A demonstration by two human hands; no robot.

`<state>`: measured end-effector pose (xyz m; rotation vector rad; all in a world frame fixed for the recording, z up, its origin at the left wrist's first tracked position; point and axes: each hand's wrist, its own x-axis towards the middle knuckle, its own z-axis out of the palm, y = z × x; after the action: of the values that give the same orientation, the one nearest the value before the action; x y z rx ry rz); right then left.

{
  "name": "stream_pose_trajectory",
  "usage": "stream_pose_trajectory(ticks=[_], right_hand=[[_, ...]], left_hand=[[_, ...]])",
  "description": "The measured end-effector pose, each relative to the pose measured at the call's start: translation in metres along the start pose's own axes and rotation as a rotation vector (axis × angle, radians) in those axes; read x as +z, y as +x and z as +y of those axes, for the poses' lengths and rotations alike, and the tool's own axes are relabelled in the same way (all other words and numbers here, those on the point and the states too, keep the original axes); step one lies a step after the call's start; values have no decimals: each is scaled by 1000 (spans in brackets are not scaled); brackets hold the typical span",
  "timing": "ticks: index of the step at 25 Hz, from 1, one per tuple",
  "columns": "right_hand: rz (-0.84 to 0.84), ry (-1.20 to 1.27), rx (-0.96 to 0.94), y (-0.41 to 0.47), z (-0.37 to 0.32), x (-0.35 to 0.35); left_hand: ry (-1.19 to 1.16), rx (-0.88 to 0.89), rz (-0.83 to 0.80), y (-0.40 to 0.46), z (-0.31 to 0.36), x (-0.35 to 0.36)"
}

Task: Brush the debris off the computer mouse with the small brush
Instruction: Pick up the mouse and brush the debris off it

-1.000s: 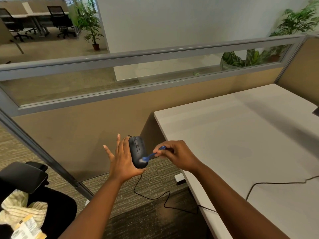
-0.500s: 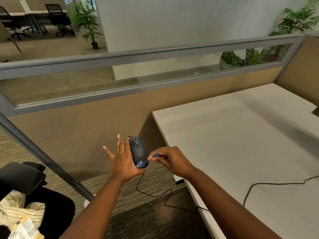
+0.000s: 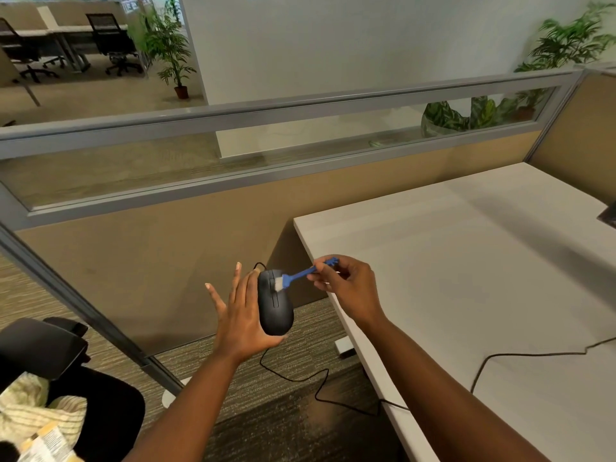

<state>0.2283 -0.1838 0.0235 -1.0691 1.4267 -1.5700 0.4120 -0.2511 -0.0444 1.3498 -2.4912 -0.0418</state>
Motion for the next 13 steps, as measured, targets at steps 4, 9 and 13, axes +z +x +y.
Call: stream_pose_trajectory(ticks=[4, 9, 13], right_hand=[[-76, -112, -22, -2, 1, 13], [20, -164, -55, -1, 5, 15], [131, -226, -47, 1, 6, 10]], left_hand=[[38, 76, -12, -4, 4, -1], [61, 113, -13, -9, 3, 1], [76, 100, -20, -9, -1, -1]])
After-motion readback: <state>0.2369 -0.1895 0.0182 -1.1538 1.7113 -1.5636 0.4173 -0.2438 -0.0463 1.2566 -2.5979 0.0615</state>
